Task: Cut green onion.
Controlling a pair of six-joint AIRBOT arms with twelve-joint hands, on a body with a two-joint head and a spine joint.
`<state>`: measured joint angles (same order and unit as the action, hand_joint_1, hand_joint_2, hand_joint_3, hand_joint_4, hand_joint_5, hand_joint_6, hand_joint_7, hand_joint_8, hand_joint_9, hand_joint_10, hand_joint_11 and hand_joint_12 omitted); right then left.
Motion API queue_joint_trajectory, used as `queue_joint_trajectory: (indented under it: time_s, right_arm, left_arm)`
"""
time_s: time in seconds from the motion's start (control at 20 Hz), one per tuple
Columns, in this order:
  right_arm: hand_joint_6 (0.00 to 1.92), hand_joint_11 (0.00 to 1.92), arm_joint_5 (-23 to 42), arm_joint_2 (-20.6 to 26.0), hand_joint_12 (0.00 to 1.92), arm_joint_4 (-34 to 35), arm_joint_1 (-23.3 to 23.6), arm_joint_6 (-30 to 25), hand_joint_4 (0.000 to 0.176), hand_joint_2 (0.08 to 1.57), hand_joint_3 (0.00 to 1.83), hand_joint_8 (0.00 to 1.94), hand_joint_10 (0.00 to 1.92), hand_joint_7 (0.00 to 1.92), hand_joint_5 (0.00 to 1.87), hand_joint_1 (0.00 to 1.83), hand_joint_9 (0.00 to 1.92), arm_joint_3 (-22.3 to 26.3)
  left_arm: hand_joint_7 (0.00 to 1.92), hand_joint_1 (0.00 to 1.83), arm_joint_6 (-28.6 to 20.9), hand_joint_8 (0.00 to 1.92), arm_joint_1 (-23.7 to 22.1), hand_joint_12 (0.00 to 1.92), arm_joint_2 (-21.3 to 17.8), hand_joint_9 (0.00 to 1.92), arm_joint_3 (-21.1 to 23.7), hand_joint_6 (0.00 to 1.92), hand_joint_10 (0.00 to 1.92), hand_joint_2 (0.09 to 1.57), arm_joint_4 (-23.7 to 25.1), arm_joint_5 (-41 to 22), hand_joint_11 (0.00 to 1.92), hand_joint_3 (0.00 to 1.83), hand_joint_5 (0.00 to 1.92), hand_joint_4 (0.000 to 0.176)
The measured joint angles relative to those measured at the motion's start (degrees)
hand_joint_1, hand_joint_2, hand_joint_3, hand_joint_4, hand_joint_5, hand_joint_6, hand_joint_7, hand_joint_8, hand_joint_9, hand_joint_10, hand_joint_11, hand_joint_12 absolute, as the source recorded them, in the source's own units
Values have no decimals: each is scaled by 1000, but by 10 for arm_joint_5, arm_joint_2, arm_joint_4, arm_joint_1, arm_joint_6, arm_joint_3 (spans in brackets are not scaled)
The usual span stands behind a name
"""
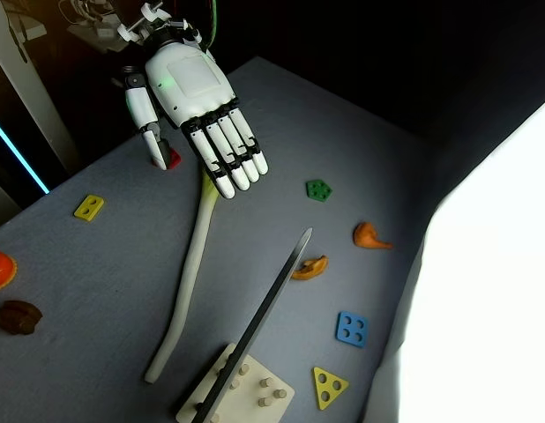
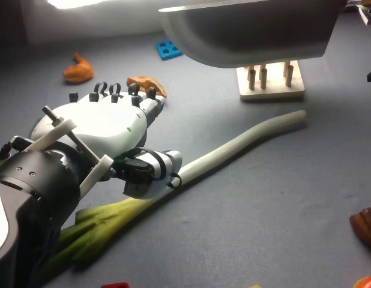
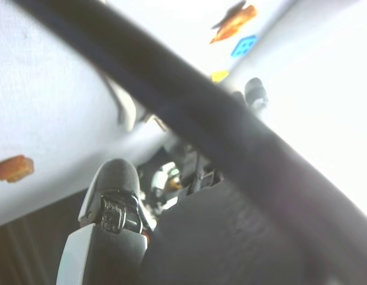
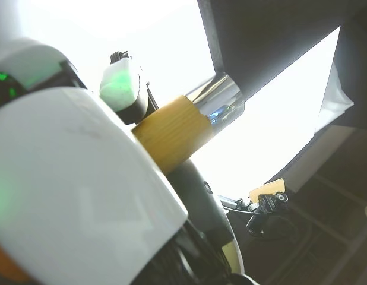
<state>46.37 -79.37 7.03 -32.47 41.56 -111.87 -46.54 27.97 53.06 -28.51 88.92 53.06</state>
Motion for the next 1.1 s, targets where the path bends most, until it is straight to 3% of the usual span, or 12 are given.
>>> queue_joint_trajectory:
  time_s: [0.2, 0.7, 1.1]
  right_arm:
    - [1921, 1654, 1, 0, 1921, 0, -3, 0, 176, 823, 737, 1941, 1921, 1546, 1318, 1576, 1628, -1]
    - [1921, 1659, 0, -1, 1921, -2, -11, 0, 176, 806, 730, 1941, 1921, 1552, 1328, 1603, 1630, -6]
    - [1921, 1651, -2, -39, 1921, -5, -25, -2, 176, 807, 733, 1941, 1921, 1543, 1305, 1592, 1624, -54]
  left_arm:
    - [49, 98, 0, 3, 0, 203, 0, 40, -1, 5, 3, 1448, 0, 0, 0, 1, 57, 0]
    - [21, 96, 0, 0, 0, 146, 0, 28, -3, 3, 2, 1445, 0, -1, 0, 0, 47, 0]
    - [5, 109, 4, 0, 0, 100, 0, 10, -3, 3, 4, 1445, 0, -2, 0, 0, 29, 0]
